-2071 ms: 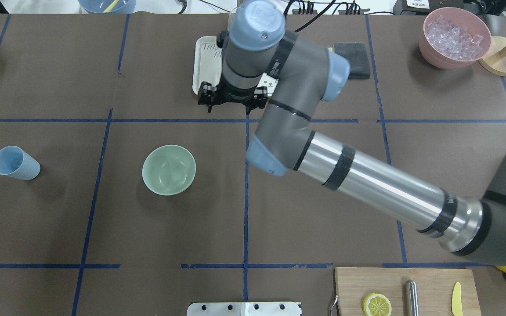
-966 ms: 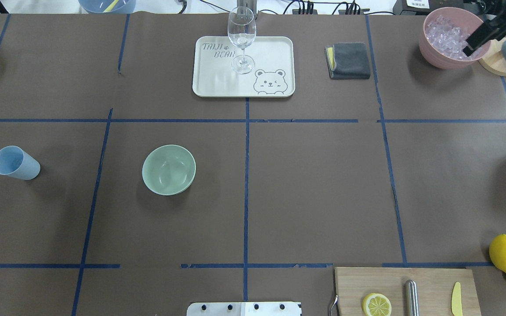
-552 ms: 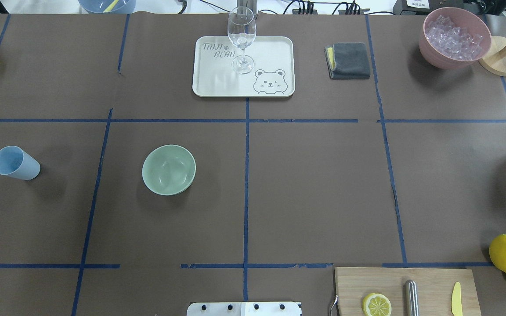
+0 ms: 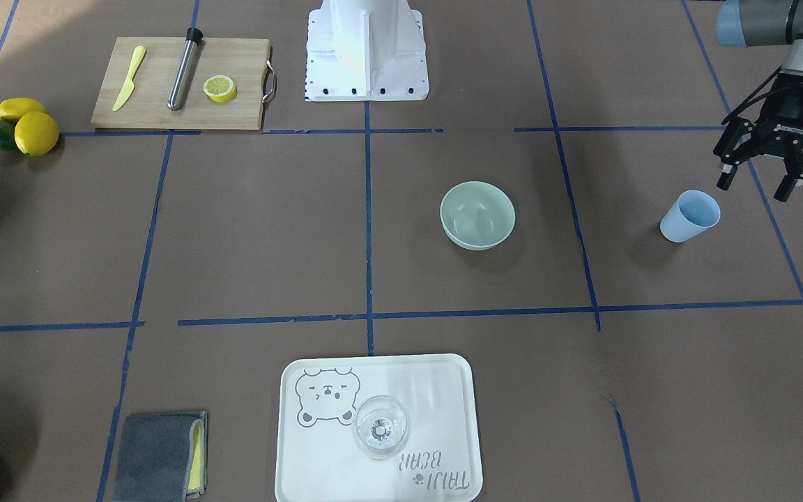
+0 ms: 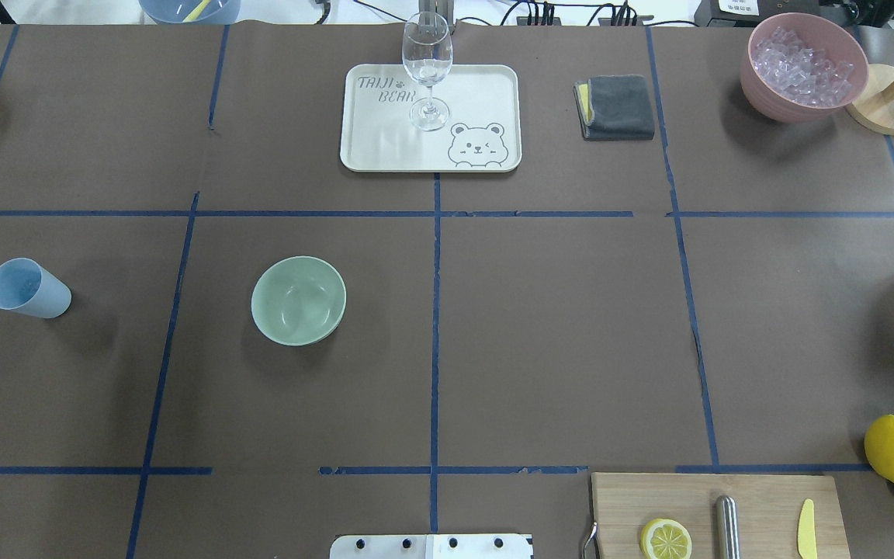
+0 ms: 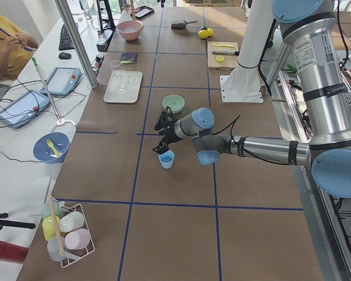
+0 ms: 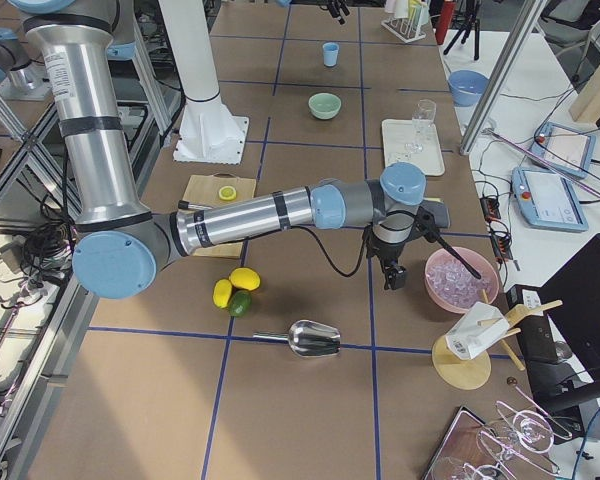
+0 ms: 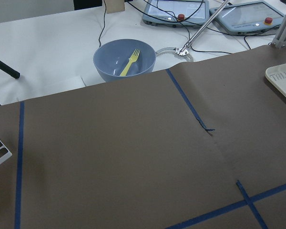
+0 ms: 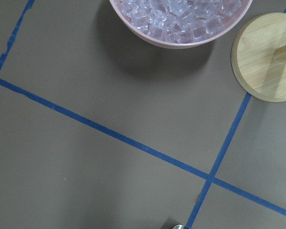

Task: Pour ice into bowl

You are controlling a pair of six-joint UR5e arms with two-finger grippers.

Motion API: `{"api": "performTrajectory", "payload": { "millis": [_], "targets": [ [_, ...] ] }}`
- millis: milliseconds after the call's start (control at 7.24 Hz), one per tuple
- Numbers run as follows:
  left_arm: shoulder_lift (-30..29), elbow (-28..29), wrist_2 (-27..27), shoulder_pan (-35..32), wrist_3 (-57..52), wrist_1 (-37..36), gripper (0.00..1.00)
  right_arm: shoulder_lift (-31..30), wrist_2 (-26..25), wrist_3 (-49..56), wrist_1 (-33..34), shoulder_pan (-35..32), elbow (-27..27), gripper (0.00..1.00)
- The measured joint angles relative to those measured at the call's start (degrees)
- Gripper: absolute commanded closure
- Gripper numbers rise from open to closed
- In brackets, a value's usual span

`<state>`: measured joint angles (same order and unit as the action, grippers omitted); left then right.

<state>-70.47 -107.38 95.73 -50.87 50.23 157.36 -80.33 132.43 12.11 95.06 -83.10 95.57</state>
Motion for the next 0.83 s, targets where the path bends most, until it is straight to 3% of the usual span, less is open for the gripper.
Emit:
{"api": "performTrajectory", "payload": {
  "millis": [552, 828],
  "targets": [
    [5.07, 2.12, -18.63, 19.13, 16.60, 2.15, 0.00, -1.82, -0.33, -0.35, -0.10, -0.30, 1.83, 0.00],
    [4.16, 5.41, -23.70, 23.52, 20.49, 2.22, 0.00, -2.34, -0.32, -0.41, -0.13, -0.54, 2.44, 0.00]
  ]
}}
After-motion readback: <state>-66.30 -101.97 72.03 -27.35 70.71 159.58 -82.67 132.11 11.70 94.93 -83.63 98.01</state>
